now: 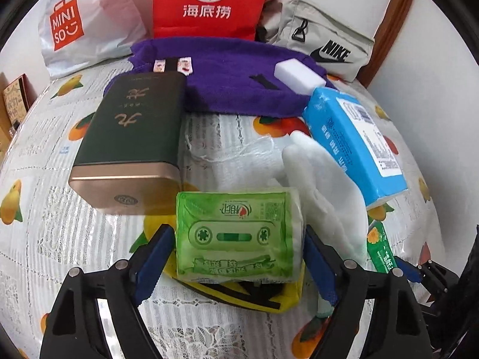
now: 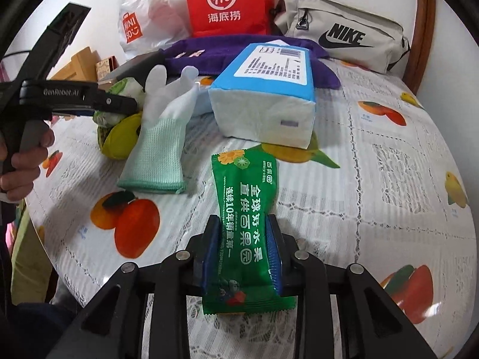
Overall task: Organize soft objects
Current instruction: 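Carry the snack packet and tissue pack in both tools over the purple towel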
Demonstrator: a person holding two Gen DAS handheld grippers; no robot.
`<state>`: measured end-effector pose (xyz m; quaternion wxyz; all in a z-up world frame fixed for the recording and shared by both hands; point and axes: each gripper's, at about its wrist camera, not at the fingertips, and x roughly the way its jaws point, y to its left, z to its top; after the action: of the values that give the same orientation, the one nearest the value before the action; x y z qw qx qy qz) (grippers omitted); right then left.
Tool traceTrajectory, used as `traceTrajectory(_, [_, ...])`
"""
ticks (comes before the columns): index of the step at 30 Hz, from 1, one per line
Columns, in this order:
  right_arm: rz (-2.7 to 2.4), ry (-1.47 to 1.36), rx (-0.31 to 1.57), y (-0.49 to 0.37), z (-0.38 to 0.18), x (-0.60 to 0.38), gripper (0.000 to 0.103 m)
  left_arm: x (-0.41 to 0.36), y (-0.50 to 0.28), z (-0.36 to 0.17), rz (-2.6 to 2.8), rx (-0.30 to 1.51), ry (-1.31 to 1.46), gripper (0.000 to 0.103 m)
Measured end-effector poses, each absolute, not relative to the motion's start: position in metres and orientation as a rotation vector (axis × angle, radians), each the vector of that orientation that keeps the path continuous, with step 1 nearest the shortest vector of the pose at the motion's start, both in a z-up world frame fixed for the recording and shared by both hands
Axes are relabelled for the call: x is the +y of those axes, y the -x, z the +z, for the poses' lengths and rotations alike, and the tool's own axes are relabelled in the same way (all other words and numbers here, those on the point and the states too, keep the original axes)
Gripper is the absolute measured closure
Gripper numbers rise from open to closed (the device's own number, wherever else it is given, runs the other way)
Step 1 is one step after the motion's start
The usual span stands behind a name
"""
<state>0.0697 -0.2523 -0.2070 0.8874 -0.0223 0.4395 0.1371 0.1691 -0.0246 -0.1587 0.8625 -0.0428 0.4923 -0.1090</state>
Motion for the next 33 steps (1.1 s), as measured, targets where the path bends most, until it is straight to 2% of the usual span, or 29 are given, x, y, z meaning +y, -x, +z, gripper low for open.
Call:
traceTrajectory(2, [0.285,0.037,0.904,-0.074,-0.207,-0.252,0.072,-0.023,-0.169,-0.157,-0.238,1.025,0.098,0.031])
traceTrajectory(17, [0.282,0.011,0.911,-0.071,-0.197,-0.242,0.076,0.022,-0.14,-0.138,-0.188,0.985,0.145,0.032])
traceTrajectory(33, [0.34,-0.035,0.75,-0.083,-0.113,-0.236,0.076,0.053,-0.141,-0.099,-0.151,0.922,0.183,0.032])
